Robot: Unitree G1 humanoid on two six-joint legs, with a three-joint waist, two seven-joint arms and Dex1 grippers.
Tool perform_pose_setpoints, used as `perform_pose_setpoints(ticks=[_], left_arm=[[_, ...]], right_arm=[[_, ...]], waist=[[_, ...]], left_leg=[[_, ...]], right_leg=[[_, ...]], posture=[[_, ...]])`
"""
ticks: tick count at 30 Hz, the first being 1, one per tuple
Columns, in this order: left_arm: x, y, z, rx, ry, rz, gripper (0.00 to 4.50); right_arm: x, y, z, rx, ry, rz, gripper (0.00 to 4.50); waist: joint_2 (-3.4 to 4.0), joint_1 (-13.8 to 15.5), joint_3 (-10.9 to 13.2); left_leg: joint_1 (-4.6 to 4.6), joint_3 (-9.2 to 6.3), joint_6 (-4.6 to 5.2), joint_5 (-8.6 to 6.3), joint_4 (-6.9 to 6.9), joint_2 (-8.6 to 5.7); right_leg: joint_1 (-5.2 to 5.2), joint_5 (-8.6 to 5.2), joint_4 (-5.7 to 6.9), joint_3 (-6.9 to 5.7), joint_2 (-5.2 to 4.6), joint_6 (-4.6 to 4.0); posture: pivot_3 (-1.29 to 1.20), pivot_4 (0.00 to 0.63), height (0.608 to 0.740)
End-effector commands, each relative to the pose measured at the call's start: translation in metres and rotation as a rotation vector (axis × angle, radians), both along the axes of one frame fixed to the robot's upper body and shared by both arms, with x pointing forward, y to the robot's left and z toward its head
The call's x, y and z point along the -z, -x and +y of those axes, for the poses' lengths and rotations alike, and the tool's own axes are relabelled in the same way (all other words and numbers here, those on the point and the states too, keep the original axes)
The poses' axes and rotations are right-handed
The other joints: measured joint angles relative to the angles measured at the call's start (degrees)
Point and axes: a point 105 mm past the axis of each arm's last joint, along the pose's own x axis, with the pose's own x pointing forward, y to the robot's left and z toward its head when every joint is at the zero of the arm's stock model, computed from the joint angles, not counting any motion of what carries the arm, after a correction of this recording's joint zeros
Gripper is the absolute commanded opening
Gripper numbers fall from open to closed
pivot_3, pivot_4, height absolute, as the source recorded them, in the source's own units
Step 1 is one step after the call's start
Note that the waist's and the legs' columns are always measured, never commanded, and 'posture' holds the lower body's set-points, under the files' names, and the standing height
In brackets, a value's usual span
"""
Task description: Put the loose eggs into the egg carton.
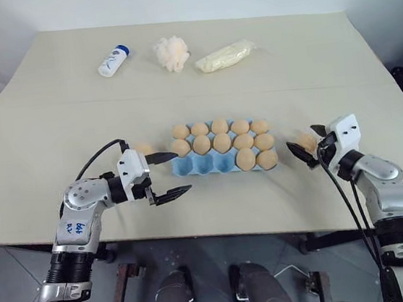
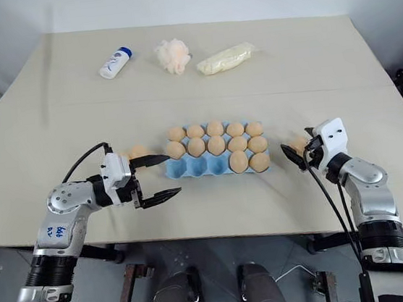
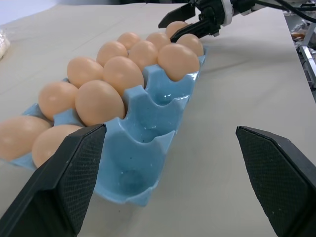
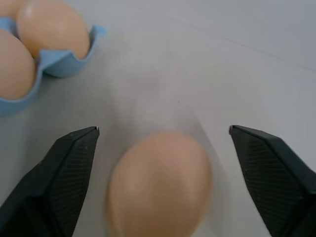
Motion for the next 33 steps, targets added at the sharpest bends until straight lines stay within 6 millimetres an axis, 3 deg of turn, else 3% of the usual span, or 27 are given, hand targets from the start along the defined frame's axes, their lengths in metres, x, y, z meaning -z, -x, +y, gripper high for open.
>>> perform_pose_setpoints(ticks=[1,4,6,10,14,18,27,32,33], left_arm=[[-0.013,0.002,0.003,-0.009,0.009,-0.050,4.50],[-0.014,0.000,0.003,-0.021,0.016,-0.054,4.50],[-0.015,-0.002,0.005,-0.034,0.021,-0.055,4.50],[-0.018,-0.006,0.014,-0.080,0.041,-0.061,4.50],[-0.020,-0.008,0.028,-0.129,0.050,-0.056,4.50],[-0.018,-0.006,0.050,-0.189,0.039,-0.042,4.50],[-0.013,0.002,0.073,-0.278,0.031,-0.030,4.50],[-0.014,0.007,0.072,-0.293,0.036,-0.037,4.50],[-0.014,0.008,0.073,-0.295,0.036,-0.037,4.50]], right_arm=[[-0.012,-0.002,0.001,-0.020,-0.002,-0.059,3.19],[-0.016,0.000,0.001,-0.031,0.005,-0.075,2.14],[-0.020,0.001,0.001,-0.037,0.007,-0.086,1.83],[-0.043,0.008,0.012,-0.113,0.012,-0.136,1.83],[-0.069,0.015,0.051,-0.260,-0.008,-0.164,1.83],[-0.081,0.022,0.115,-0.475,-0.004,-0.162,1.83],[-0.068,0.029,0.198,-0.675,0.026,-0.125,1.83],[-0.058,0.029,0.205,-0.713,0.031,-0.096,1.83],[-0.056,0.029,0.204,-0.713,0.028,-0.091,2.16]], waist=[[0.00,0.0,0.0],[0.00,0.0,0.0],[0.00,-0.2,0.0],[0.00,-0.4,0.0],[0.01,-1.0,0.0],[0.00,-1.7,0.0],[0.00,-1.4,0.0],[0.00,-1.4,0.0],[0.00,-1.4,0.0]], left_leg=[[0.00,0.00,0.00,0.00,0.00,0.00],[0.01,0.00,-0.01,0.01,0.01,0.00],[0.02,0.00,-0.02,0.01,0.02,0.01],[0.02,0.00,-0.04,0.02,0.02,0.01],[0.02,0.00,-0.06,0.02,0.01,0.05],[0.04,-0.01,-0.16,-0.03,0.01,0.06],[-0.06,-0.01,-0.27,-0.13,-0.09,0.03],[-0.08,-0.02,-0.30,-0.15,-0.10,0.04],[-0.08,-0.02,-0.30,-0.15,-0.10,0.03]], right_leg=[[0.00,0.00,0.00,0.01,0.00,0.01],[0.00,0.01,0.05,0.01,0.00,0.01],[0.00,0.01,0.08,0.01,0.01,0.01],[-0.02,0.01,0.11,0.02,0.01,0.01],[-0.04,0.00,0.15,0.02,0.02,0.01],[-0.04,0.00,0.17,0.02,0.01,0.00],[-0.12,-0.03,0.09,-0.03,-0.09,-0.06],[-0.14,-0.04,0.09,-0.04,-0.10,-0.07],[-0.14,-0.04,0.08,-0.04,-0.12,-0.07]], posture=[[0.00,0.150,0.740],[0.00,0.150,0.740],[0.00,0.150,0.740],[0.00,0.150,0.740],[0.00,0.150,0.740],[0.00,0.150,0.740],[0.00,0.150,0.740],[0.00,0.150,0.740],[0.00,0.150,0.740]])
